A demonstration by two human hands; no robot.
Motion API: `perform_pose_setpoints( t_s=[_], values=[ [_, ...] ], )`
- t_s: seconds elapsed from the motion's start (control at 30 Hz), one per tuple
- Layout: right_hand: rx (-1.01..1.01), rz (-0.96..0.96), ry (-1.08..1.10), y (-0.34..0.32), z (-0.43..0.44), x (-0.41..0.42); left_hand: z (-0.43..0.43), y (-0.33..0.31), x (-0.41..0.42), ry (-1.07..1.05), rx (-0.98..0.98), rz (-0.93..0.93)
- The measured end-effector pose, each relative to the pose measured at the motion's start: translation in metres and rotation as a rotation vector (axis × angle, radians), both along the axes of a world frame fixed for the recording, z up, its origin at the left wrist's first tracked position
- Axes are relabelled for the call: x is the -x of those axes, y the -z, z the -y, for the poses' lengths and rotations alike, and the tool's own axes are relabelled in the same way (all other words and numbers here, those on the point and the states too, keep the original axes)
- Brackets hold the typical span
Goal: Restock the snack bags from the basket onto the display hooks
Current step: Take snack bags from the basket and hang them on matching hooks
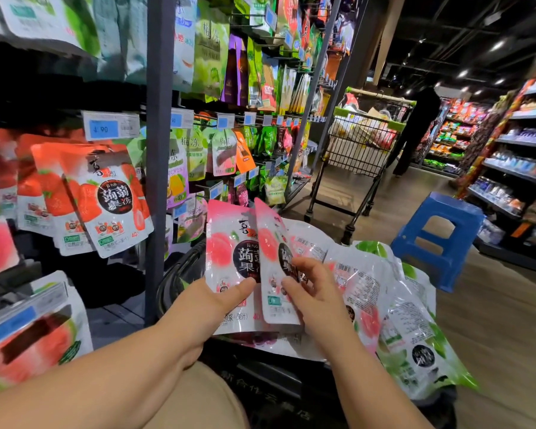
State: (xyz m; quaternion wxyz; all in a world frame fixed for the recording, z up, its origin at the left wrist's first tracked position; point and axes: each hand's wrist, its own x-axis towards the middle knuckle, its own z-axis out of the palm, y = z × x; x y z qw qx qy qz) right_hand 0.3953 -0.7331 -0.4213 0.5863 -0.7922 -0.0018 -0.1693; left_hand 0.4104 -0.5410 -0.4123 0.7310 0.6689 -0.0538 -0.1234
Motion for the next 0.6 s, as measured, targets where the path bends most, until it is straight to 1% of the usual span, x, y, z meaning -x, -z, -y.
perform_pose_setpoints(
  t_s=[0.07, 0.13, 0.2, 0.27, 0.33, 0.5, 0.6],
  values=[
    [-0.04, -0.086, 0.02, 0.002, 0.0, -0.004, -0.001, -0.001, 0.0, -0.011, -0.017, 0.006],
    [-0.037, -0.123, 0.038, 0.0, -0.001, -0.007, -0.003, -0.002, 0.0, -0.019, -0.007, 0.021],
    [0.052, -0.135, 0.082, -0.002, -0.005, -0.008, -0.004, -0.003, 0.001, -0.002, 0.035, 0.029],
    [0.14, -0.124, 0.104, -0.005, -0.01, -0.008, -0.004, -0.004, 0.002, 0.03, 0.076, 0.025],
    [0.176, -0.093, 0.108, -0.008, -0.011, -0.007, -0.005, -0.003, 0.001, 0.042, 0.1, 0.013],
    [0.167, -0.056, 0.103, -0.013, -0.016, -0.006, -0.009, -0.003, 0.0, 0.014, 0.104, -0.006],
    [0.148, -0.029, 0.068, -0.021, -0.02, -0.003, -0.01, -0.004, 0.001, -0.043, 0.144, -0.012]
  ],
)
